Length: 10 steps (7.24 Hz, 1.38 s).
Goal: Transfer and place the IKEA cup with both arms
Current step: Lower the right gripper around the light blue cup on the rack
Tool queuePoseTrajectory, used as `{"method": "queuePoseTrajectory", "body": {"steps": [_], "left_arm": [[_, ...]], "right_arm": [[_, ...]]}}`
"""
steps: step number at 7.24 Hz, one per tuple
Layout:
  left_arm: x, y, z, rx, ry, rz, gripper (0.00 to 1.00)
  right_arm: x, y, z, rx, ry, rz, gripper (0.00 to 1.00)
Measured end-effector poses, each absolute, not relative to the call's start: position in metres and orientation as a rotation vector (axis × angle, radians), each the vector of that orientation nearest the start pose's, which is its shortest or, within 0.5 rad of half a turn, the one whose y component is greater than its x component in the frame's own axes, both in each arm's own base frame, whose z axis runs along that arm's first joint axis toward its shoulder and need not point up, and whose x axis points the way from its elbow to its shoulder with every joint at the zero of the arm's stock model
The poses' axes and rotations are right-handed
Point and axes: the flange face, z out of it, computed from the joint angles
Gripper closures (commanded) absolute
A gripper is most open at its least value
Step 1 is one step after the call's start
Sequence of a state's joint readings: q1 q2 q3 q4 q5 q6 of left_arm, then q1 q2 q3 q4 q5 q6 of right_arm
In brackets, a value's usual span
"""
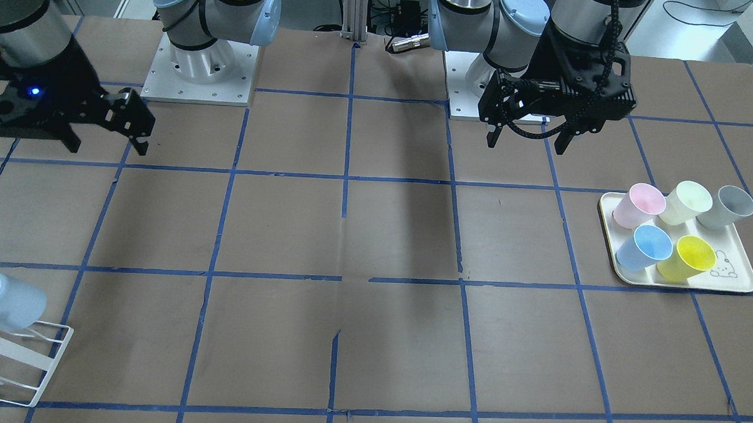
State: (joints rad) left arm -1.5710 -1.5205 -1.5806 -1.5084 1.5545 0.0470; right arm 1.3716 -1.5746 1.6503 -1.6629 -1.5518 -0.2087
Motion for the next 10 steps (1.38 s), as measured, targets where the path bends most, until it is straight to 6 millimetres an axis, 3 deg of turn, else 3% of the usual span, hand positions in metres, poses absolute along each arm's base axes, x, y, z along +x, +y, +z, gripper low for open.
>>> {"method": "queuePoseTrajectory", "body": {"steps": [4, 8, 10], "left_arm": [[-0.136, -0.480, 0.514, 0.079, 3.151, -0.164, 0.00], [-0.136, -0.480, 0.514, 0.079, 3.151, -0.165, 0.00], [-0.136, -0.480, 0.514, 0.079, 3.151, -0.163, 0.00]], "right_arm": [[-0.062, -0.567, 0.411, -0.247, 3.161, -0.192, 0.00], [-0.119, -0.599, 0.363, -0.458, 3.173, -0.281, 0.00], [-0.127, -0.607, 0.342, -0.471, 3.165, -0.262, 0.00]]}}
